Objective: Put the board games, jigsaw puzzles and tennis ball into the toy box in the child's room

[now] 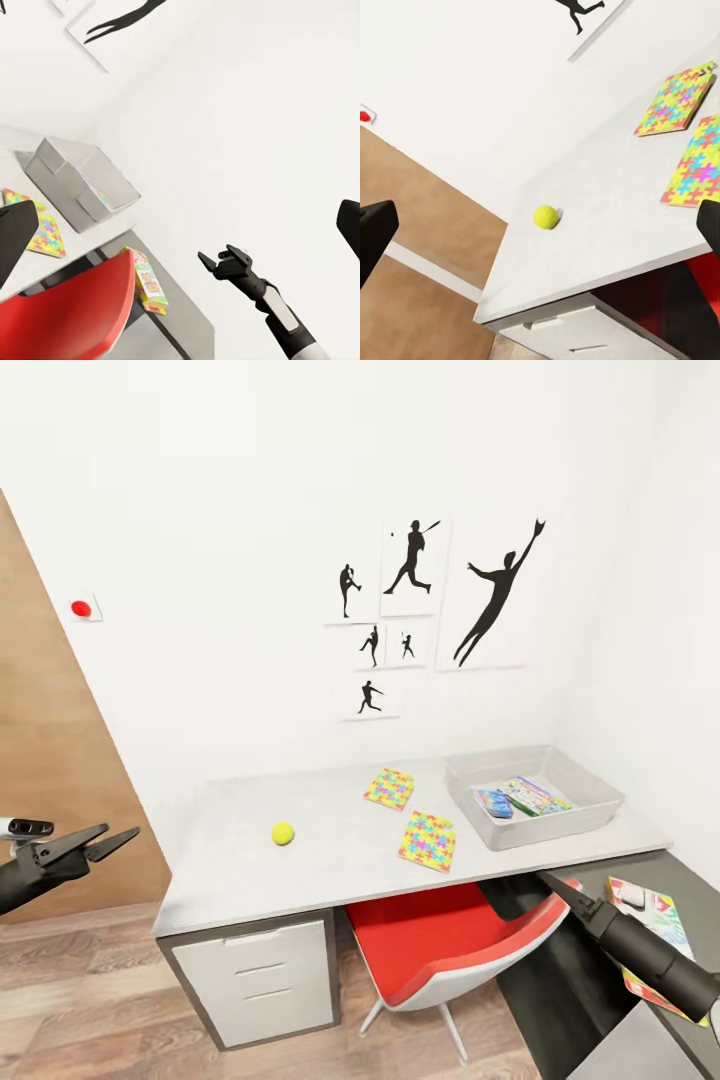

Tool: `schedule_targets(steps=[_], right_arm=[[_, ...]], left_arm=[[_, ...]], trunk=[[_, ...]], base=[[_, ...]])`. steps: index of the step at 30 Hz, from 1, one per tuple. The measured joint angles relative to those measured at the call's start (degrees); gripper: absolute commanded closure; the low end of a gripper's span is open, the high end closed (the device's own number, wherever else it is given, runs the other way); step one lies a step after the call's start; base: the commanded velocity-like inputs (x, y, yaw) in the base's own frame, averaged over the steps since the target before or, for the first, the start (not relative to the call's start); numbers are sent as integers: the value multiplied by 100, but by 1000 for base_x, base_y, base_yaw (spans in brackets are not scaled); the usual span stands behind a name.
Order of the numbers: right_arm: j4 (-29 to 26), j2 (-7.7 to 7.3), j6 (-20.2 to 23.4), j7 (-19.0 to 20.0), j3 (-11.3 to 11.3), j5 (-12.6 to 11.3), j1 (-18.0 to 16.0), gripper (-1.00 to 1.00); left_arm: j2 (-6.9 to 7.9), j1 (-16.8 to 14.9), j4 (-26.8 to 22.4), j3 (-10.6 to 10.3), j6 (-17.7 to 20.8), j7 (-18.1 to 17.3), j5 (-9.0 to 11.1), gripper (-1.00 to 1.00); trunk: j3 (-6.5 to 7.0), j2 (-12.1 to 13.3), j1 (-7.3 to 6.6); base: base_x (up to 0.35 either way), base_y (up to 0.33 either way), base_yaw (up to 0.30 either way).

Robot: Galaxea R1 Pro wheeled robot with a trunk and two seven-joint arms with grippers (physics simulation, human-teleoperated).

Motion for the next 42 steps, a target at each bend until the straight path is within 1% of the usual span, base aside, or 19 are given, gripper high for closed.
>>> schedule_targets(steps=[8, 16, 23, 26, 30, 42], right_arm=[[-3, 3, -17, 0, 1, -4, 2, -100], [-1, 3, -21, 1, 0, 1, -1, -100], [-2, 4, -34, 1, 4, 3, 0, -100], [-3, 4, -30, 1, 2, 4, -3, -100], [-5, 4, -32, -1, 1, 9, 0, -100], [10, 5, -40, -22, 0, 34, 4, -100]], left_arm=[[3, 4, 2, 3, 0, 0, 1, -100], [1, 3, 4, -5, 0, 1, 1, -100], [1, 4, 5, 6, 0, 1, 2, -100], [1, 4, 2, -3, 0, 1, 3, -100], [1, 4, 3, -4, 0, 0, 4, -100], [0, 0, 3, -1, 0, 0, 2, -100]], trunk=[[0, 0, 0], [0, 0, 0], [0, -1, -1], [4, -1, -1], [15, -1, -1], [19, 0, 0]], base=[[-1, 73, 66], [11, 234, 255], [123, 190, 284], [133, 13, 286], [137, -164, 235], [39, -93, 25]])
